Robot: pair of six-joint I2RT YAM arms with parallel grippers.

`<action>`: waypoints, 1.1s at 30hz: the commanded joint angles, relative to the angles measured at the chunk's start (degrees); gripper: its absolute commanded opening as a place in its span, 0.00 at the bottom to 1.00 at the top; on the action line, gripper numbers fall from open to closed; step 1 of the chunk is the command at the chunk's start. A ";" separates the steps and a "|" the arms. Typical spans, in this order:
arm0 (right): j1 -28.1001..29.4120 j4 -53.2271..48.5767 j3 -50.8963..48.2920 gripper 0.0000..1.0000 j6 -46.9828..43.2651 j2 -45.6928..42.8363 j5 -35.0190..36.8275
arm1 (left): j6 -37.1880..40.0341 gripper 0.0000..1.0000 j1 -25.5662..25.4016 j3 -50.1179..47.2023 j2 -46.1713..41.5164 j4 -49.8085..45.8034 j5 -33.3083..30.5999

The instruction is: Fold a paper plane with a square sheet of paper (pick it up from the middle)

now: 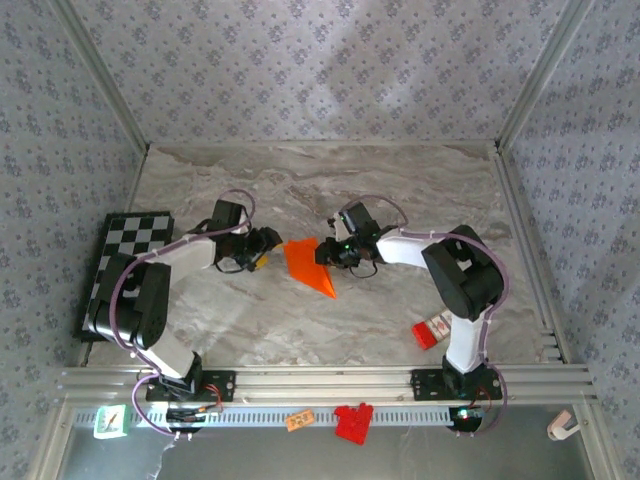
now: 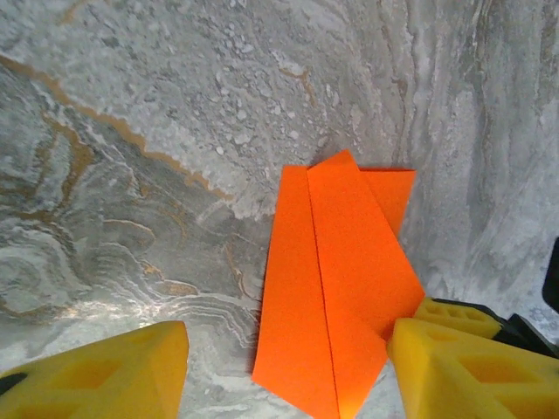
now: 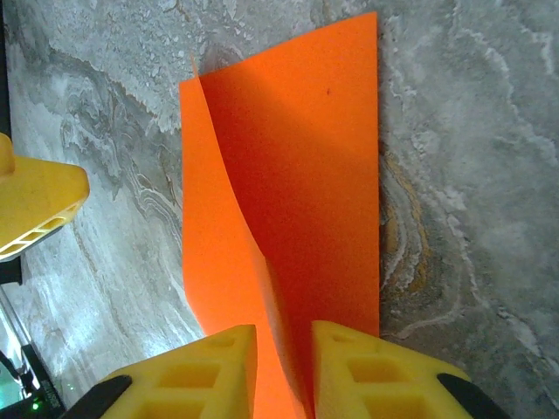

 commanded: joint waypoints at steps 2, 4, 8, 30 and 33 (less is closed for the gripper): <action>-0.09 -1.29 2.40 0.19 -1.48 1.50 -1.22 | -1.61 0.63 0.47 -1.09 -2.38 4.52 3.90; -0.18 -0.96 2.48 0.13 -1.34 1.26 -1.39 | -1.87 0.63 0.55 -1.49 -2.59 5.59 4.66; -0.27 -0.04 2.28 0.06 -1.05 -1.01 -1.90 | -2.55 0.61 0.72 -2.41 -3.69 8.84 7.16; -4.41 36.58 -6.95 0.07 26.80 -16.08 -9.34 | -13.73 0.73 -4.78 -6.38 -10.10 44.03 14.58; -4.49 39.24 -7.37 0.07 29.08 -15.99 -9.82 | -14.63 0.70 -5.48 -5.79 -8.76 46.70 15.71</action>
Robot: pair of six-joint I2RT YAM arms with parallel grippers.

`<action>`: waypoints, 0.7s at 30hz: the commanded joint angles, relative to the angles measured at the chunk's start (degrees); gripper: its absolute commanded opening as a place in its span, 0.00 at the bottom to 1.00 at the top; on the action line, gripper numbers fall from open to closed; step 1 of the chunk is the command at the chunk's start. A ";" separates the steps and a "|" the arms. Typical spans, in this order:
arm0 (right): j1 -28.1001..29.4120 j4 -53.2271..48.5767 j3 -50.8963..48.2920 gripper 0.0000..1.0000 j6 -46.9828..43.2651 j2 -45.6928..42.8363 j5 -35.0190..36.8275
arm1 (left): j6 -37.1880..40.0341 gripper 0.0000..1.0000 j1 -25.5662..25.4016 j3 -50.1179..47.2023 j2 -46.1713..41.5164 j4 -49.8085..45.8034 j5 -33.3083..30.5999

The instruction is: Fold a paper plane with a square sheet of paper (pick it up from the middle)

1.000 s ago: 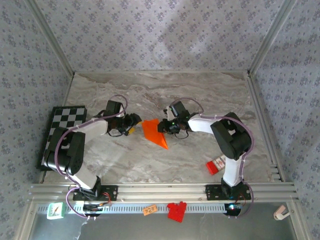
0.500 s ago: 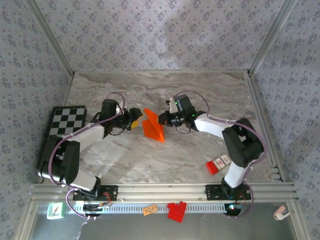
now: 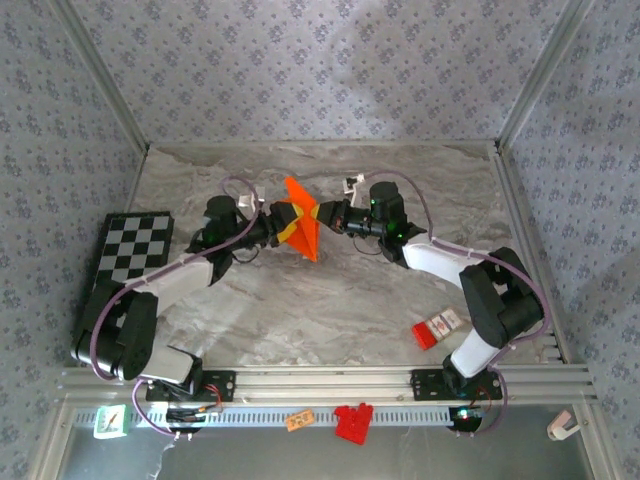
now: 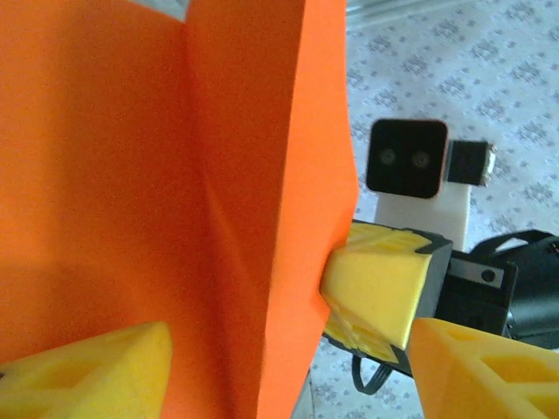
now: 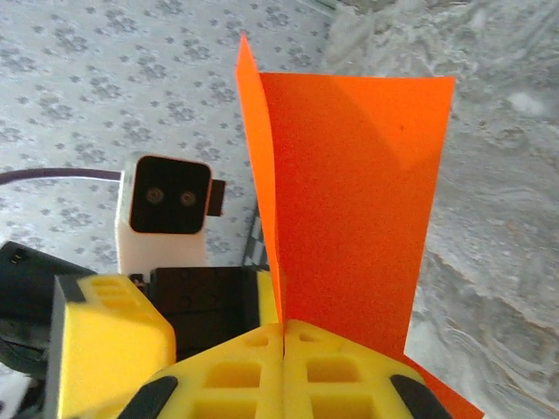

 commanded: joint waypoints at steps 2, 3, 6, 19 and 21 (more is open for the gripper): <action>-0.58 7.92 -0.83 0.07 6.12 -1.43 -2.17 | -1.10 0.66 -0.71 2.18 1.62 6.93 2.58; -0.62 8.76 -0.91 0.07 6.82 -1.29 -2.43 | -1.22 0.64 -0.78 2.12 1.93 7.42 2.67; -0.70 10.78 -1.26 0.07 8.46 -1.02 -2.75 | -2.01 0.57 -0.90 1.84 2.55 10.11 3.31; -1.06 14.22 -1.88 0.08 11.21 0.44 -3.45 | -4.17 0.37 -1.58 1.36 3.33 17.69 5.18; -1.14 14.31 -1.97 0.08 11.43 0.48 -3.43 | -3.86 0.34 -1.60 1.35 3.26 17.94 5.15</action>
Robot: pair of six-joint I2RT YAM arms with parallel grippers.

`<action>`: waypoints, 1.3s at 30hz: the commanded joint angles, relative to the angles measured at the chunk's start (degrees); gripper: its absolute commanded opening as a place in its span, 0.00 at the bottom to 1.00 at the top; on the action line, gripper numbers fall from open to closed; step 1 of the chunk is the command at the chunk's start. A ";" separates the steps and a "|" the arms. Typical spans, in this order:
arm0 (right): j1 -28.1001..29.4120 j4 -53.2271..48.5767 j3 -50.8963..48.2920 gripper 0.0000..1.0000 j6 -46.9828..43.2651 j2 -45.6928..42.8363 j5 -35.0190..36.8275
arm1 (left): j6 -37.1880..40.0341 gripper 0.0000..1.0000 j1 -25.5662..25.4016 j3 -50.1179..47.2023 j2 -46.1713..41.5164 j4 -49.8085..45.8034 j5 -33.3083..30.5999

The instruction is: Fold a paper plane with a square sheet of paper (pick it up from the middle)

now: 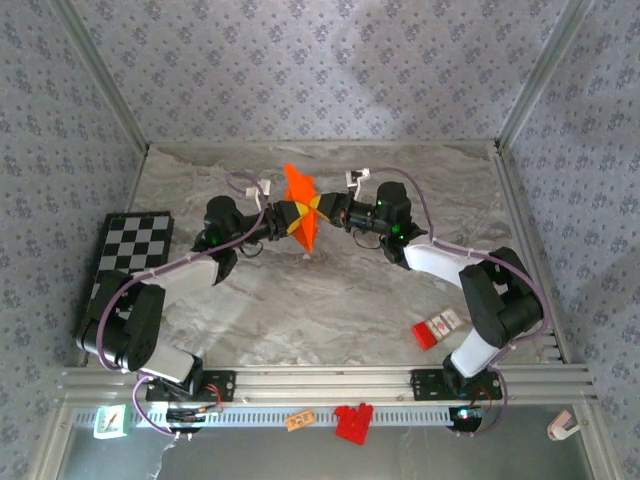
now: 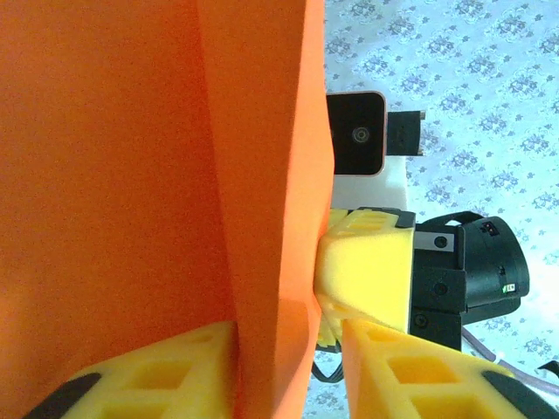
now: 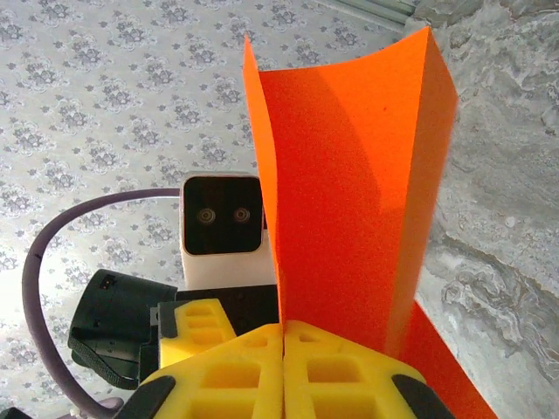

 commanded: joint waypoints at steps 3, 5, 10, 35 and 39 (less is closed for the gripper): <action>-0.60 2.73 -1.01 0.09 1.34 0.50 -1.25 | 1.13 0.30 -0.44 1.00 0.15 4.41 1.24; -0.68 2.97 -1.12 0.10 1.43 0.45 -1.40 | 1.70 0.28 -0.44 0.61 -0.16 4.46 0.84; -0.86 3.08 -1.40 0.11 1.60 0.36 -1.40 | 2.55 0.25 -0.42 0.44 -0.65 4.37 0.40; -5.30 -43.07 -2.29 0.59 -27.64 -18.65 20.87 | 38.80 0.12 -1.33 13.15 -6.27 -52.29 -18.03; -6.12 -51.98 -1.50 0.61 -31.61 -22.17 27.07 | 48.25 0.12 -4.19 20.09 -3.97 -67.21 -32.20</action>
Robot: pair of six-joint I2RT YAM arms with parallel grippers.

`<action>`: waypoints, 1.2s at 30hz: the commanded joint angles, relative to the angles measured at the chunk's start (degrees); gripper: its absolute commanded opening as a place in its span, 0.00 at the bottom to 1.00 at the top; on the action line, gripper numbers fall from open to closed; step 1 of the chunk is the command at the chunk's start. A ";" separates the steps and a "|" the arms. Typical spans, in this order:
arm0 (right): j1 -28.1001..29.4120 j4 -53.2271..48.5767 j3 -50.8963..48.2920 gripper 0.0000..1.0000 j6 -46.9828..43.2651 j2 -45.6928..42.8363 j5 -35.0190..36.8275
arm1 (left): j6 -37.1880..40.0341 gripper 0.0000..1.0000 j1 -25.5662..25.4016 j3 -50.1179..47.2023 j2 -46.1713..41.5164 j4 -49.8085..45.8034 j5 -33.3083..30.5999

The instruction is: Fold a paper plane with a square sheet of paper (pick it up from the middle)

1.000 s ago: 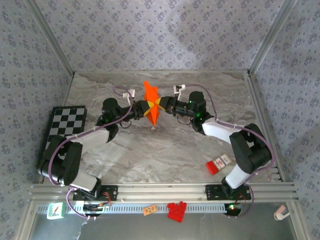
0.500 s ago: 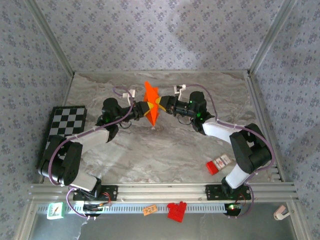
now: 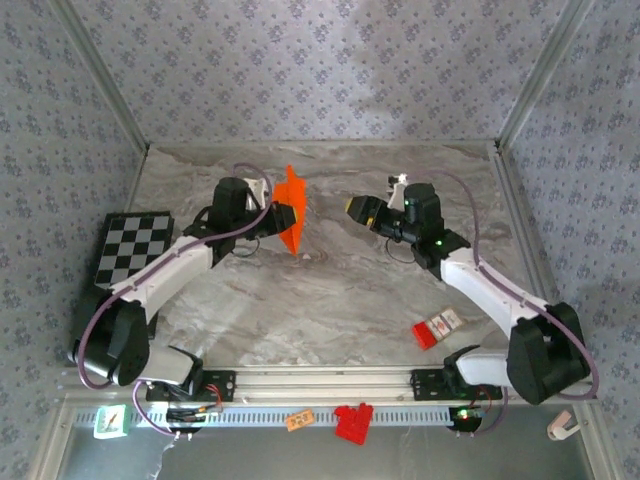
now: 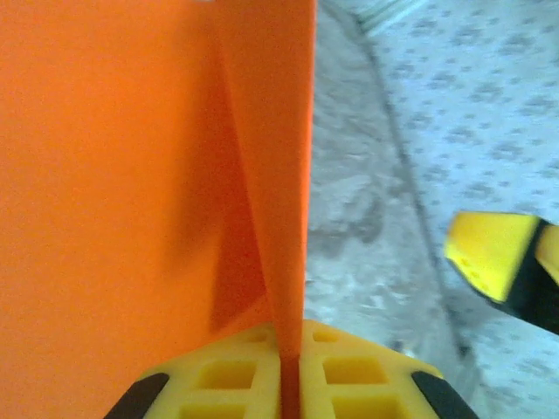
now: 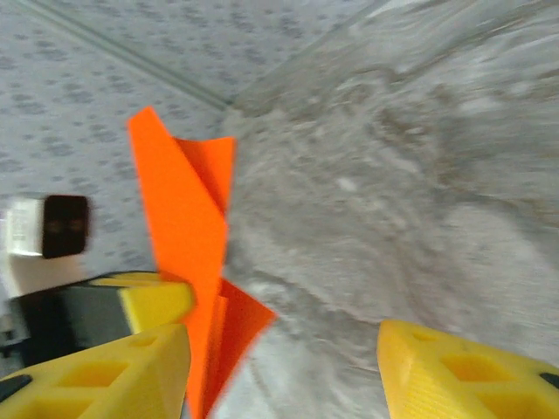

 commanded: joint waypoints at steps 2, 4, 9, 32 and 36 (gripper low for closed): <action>-0.79 -14.80 1.20 0.61 -8.05 -2.66 9.77 | 14.52 0.12 -3.68 7.43 2.82 -21.49 -20.83; -0.91 -15.79 0.82 0.61 -8.30 -3.72 10.99 | 16.50 0.11 -5.58 11.01 6.02 -26.08 -29.57; -1.18 -16.63 -0.48 0.61 -8.14 -5.44 13.11 | 18.32 0.10 -9.35 19.33 16.31 -36.10 -49.52; -4.80 -17.93 -4.08 0.61 -5.48 -7.06 12.43 | 15.45 0.17 -16.23 32.79 44.27 -47.38 -70.44; -4.94 -17.57 -4.17 0.61 -5.29 -6.49 12.15 | 13.02 0.23 -16.57 33.15 44.56 -46.95 -66.42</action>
